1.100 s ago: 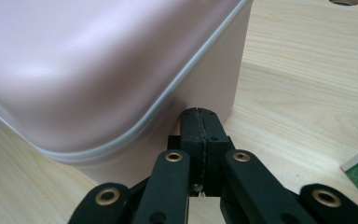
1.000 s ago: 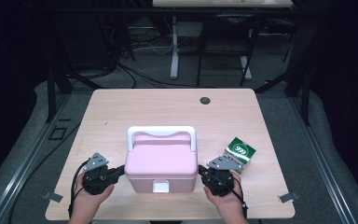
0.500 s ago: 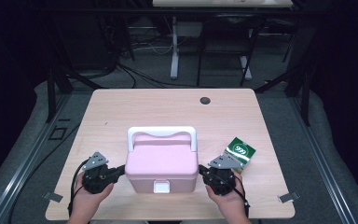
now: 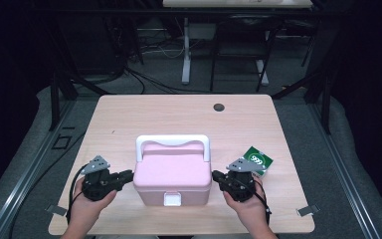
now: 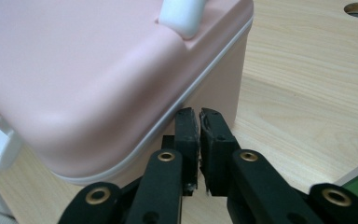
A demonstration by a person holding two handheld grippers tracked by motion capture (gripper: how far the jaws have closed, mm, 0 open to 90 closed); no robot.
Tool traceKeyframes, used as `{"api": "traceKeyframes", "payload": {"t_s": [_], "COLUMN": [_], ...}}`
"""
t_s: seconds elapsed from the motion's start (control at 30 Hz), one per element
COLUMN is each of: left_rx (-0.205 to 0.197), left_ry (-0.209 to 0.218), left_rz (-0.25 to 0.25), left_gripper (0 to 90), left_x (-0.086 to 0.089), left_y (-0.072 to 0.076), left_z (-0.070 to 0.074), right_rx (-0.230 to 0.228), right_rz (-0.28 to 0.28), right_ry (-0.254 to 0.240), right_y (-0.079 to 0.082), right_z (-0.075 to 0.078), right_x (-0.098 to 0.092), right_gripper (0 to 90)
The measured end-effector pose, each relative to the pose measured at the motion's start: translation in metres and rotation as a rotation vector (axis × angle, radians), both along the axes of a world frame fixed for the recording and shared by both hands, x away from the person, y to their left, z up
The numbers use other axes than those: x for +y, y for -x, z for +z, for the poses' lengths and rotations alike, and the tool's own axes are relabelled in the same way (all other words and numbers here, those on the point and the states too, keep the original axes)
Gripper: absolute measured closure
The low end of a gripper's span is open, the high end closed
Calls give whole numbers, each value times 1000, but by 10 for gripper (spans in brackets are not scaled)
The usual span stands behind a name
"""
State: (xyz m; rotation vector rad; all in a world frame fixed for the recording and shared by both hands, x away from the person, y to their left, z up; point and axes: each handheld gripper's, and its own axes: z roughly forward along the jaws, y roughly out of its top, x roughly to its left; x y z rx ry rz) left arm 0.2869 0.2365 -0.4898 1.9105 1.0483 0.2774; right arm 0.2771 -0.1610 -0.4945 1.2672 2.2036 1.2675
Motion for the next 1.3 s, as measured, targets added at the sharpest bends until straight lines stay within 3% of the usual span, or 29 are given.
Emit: {"api": "traceKeyframes", "payload": {"t_s": [0.13, 0.27, 0.43, 0.53, 0.57, 0.73, 0.9, 1.1, 1.3], "left_rx": [1, -21, -23, -27, -23, 8, 13, 15, 17], "left_ry": [15, -9, 23, 26, 31, 32, 37, 36, 48], "left_rz": [-10, -22, -35, -57, -64, -88, -102, -90, -89], "left_gripper": [702, 654, 618, 570, 562, 549, 549, 578, 622], "left_x": [2, 2, 3, 0, -1, -10, -19, -21, -20], "left_y": [-4, -8, -13, -19, -21, -32, -38, -42, -43], "left_z": [8, 22, 32, 39, 40, 43, 41, 41, 41], "right_rx": [-4, -13, -51, -53, -52, -30, -4, -11, -27], "right_rz": [9, 10, 27, 56, 87, 122, 136, 161, 151], "right_ry": [-14, -15, -26, -56, -94, -110, -132, -129, -122], "right_y": [-4, -10, -16, -20, -24, -37, -47, -50, -48], "right_z": [8, 19, 35, 41, 45, 45, 40, 38, 38], "right_x": [-4, -5, -7, -8, -7, -1, 2, 5, 5], "right_gripper": [805, 750, 684, 653, 626, 592, 584, 596, 643]}}
